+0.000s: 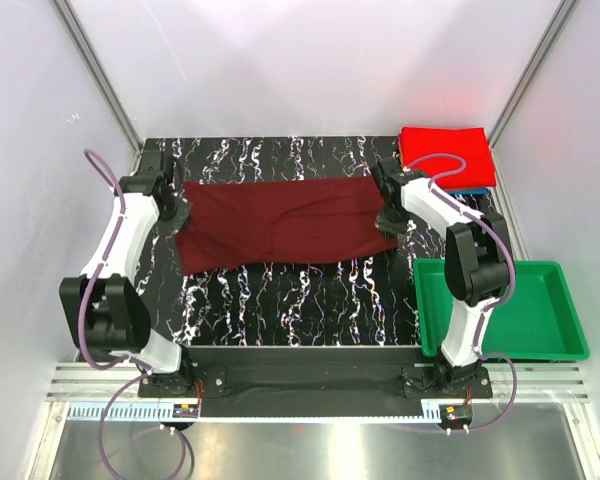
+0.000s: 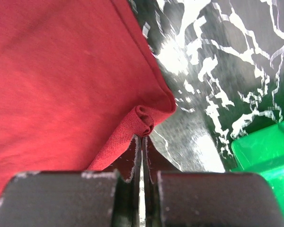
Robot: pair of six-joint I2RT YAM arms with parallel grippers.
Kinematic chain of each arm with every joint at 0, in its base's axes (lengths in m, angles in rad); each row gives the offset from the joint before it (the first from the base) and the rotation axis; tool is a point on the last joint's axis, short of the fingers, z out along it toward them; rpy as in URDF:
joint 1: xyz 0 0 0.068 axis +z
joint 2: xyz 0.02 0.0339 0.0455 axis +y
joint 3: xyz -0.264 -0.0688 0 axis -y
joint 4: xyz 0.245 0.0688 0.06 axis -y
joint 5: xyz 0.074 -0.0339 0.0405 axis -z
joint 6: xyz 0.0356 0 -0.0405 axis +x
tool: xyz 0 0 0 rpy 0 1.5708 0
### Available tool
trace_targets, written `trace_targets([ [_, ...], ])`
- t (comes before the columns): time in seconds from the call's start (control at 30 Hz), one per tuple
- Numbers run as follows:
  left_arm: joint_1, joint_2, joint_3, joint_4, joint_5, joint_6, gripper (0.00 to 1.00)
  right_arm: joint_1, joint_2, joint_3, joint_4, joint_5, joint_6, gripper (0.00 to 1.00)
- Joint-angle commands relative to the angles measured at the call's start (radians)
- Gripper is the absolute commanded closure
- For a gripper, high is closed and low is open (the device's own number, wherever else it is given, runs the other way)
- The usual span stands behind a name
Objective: Fold and stack the t-shirts
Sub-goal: Fold the tshirt
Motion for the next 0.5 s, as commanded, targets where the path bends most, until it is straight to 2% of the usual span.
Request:
trace_targets([
  [0.0, 0.017, 0.04, 0.092, 0.02, -0.035, 0.018, 1.0, -0.014, 0.026, 0.097, -0.026, 0.029, -0.052, 1.0],
  [0.47, 0.037, 0.268, 0.288, 0.015, 0.001, 0.043, 1.0, -0.055, 0.138, 0.289, -0.063, 0.066, -0.092, 1.0],
])
